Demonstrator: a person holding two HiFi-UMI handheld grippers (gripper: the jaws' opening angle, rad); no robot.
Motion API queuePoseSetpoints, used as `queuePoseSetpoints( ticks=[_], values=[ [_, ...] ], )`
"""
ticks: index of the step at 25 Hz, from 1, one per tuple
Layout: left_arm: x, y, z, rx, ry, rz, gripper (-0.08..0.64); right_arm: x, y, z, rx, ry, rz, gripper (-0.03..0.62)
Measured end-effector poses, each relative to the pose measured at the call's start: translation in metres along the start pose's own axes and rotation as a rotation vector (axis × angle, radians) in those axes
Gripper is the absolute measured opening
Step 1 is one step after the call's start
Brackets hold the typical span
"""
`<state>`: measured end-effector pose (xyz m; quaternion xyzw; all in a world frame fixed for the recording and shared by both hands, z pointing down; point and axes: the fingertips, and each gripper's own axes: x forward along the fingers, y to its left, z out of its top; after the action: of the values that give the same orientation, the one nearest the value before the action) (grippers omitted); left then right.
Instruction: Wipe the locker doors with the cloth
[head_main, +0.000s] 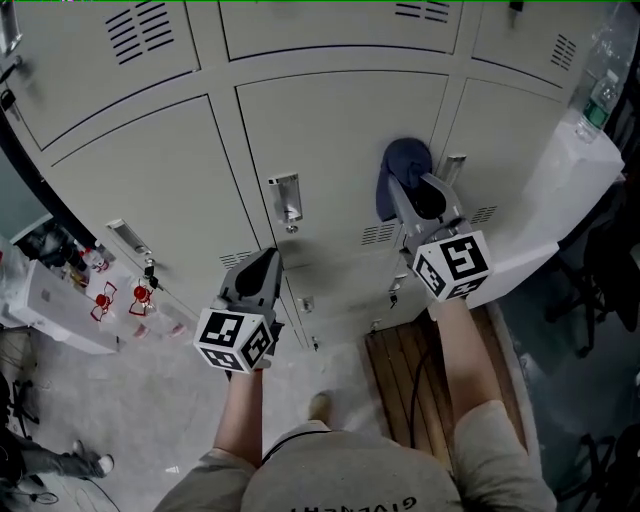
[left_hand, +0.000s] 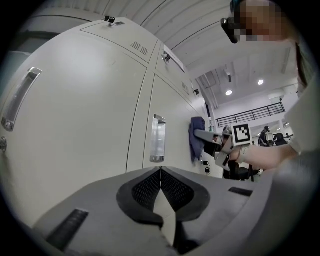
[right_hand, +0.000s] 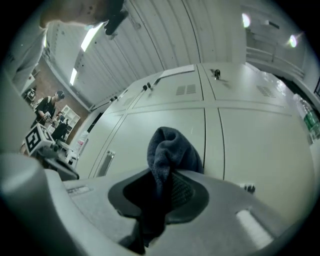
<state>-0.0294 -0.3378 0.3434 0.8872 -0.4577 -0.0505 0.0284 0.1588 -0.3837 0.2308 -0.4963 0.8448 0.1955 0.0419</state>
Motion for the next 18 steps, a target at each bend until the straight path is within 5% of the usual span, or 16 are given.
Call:
queuePoseSetpoints(
  ticks=[11, 18],
  values=[
    [0.024, -0.017, 0.021, 0.006, -0.05, -0.046, -0.002, 0.022, -0.067, 0.121, -0.081, -0.103, -0.081, 0.058],
    [0.033, -0.026, 0.02, 0.01, -0.045, -0.065, -0.002, 0.013, -0.069, 0.098, -0.041, -0.1, -0.092, 0.057]
  ],
)
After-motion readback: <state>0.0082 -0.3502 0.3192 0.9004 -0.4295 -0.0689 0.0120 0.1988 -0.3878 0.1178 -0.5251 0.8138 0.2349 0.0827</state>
